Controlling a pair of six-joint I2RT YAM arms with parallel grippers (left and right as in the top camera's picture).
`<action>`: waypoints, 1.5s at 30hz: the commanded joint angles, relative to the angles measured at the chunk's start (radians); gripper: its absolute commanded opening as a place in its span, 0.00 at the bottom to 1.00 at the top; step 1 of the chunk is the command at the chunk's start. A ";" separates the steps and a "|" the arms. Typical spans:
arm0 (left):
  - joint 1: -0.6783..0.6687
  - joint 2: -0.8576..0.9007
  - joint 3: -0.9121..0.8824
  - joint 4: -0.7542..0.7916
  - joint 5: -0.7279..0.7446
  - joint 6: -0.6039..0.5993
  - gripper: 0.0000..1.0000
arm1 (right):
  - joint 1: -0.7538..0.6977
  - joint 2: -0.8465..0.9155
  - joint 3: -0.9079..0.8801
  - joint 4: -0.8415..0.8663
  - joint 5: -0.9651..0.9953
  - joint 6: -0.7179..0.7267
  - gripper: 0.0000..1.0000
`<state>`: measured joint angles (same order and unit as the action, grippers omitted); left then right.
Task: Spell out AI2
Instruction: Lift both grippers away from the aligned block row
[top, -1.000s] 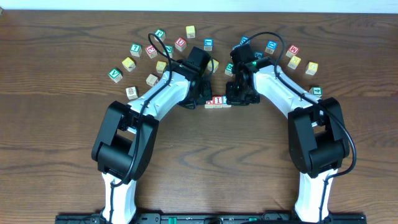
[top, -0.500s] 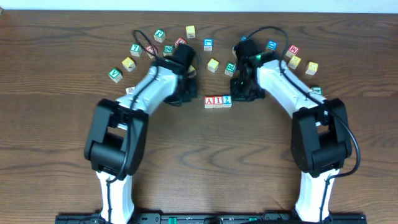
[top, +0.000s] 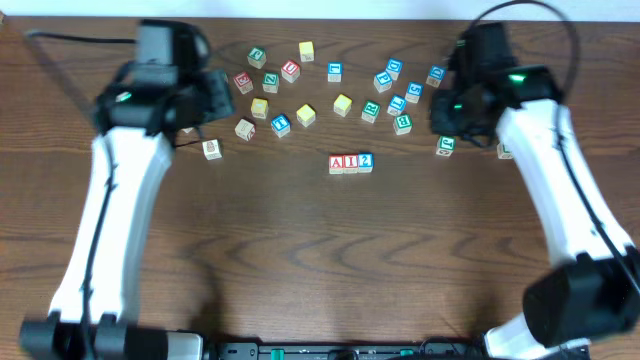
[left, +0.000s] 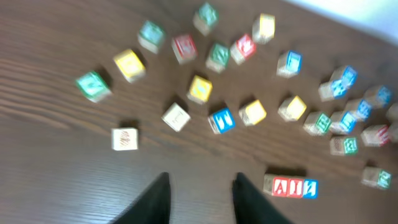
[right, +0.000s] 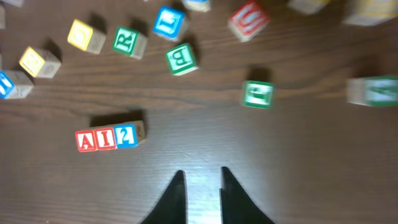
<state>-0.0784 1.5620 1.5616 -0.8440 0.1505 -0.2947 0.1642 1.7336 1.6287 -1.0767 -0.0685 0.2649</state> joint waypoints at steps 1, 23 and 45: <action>0.050 -0.075 0.010 -0.024 -0.013 0.018 0.48 | -0.051 -0.106 0.024 -0.033 0.011 -0.049 0.22; 0.071 -0.105 0.010 -0.102 -0.013 0.017 0.95 | -0.105 -0.270 0.024 -0.123 0.010 -0.064 0.99; 0.071 -0.105 0.010 -0.102 -0.013 0.018 0.96 | -0.105 -0.270 0.024 -0.134 0.018 -0.101 0.99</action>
<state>-0.0132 1.4609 1.5623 -0.9424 0.1471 -0.2867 0.0628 1.4872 1.6344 -1.2263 -0.0578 0.1959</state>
